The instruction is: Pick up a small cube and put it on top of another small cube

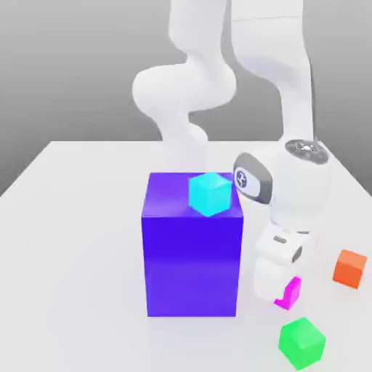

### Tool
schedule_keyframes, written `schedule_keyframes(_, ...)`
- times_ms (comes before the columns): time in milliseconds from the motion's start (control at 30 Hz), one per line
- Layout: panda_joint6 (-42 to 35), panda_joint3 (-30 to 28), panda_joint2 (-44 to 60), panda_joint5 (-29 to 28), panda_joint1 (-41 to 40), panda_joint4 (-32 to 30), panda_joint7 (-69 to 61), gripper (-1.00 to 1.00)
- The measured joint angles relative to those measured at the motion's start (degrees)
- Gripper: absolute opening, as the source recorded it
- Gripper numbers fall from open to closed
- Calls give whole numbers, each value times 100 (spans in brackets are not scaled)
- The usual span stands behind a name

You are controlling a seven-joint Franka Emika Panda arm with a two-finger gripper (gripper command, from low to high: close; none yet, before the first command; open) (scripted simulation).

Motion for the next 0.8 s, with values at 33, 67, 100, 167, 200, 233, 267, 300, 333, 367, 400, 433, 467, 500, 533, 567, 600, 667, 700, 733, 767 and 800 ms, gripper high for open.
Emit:
schedule_keyframes(33, -139, 38, -173, 29, -32, -32, -26, -100)
schedule_keyframes(67, -292, 82, -363, 75, -65, -68, -63, -100)
schedule_keyframes(100, -453, 125, -562, 141, -92, -107, -112, -100)
schedule_keyframes(167, -783, 178, -969, 303, -105, -187, -223, -100)
schedule_keyframes(200, -937, 198, -1077, 355, -137, -142, -348, -100)
schedule_keyframes(233, -1084, 199, -1109, 386, -182, -29, -533, -100)
schedule_keyframes(267, -1228, 189, -1100, 395, -231, 122, -740, -100)
schedule_keyframes(300, -1368, 185, -1072, 405, -290, 290, -968, -100)
schedule_keyframes(333, -1507, 180, -1033, 409, -347, 467, -1202, -100)
schedule_keyframes(367, -1645, 174, -990, 412, -403, 648, -1439, -100)
schedule_keyframes(400, -1784, 167, -944, 415, -459, 832, -1678, -100)
schedule_keyframes(433, -1923, 166, -896, 415, -519, 1017, -1916, -100)
schedule_keyframes(467, -2061, 159, -849, 419, -574, 1203, -2159, -100)
schedule_keyframes(500, -2198, 154, -800, 422, -630, 1388, -2401, -100)
schedule_keyframes(533, -2338, 148, -753, 426, -686, 1575, -2645, -100)
schedule_keyframes(567, -2391, 145, -665, 422, -729, 1717, -2821, -100)
schedule_keyframes(600, -2321, 146, -519, 401, -755, 1794, -2897, -100)
schedule_keyframes(667, -2031, 130, -152, 356, -764, 1867, -2930, -100)
schedule_keyframes(700, -1851, 113, 46, 328, -756, 1886, -2922, -100)
schedule_keyframes(733, -1717, 99, 191, 309, -748, 1898, -2913, 100)
schedule_keyframes(767, -1718, 99, 191, 309, -748, 1898, -2913, 100)
schedule_keyframes(800, -1718, 99, 191, 309, -748, 1898, -2913, 100)
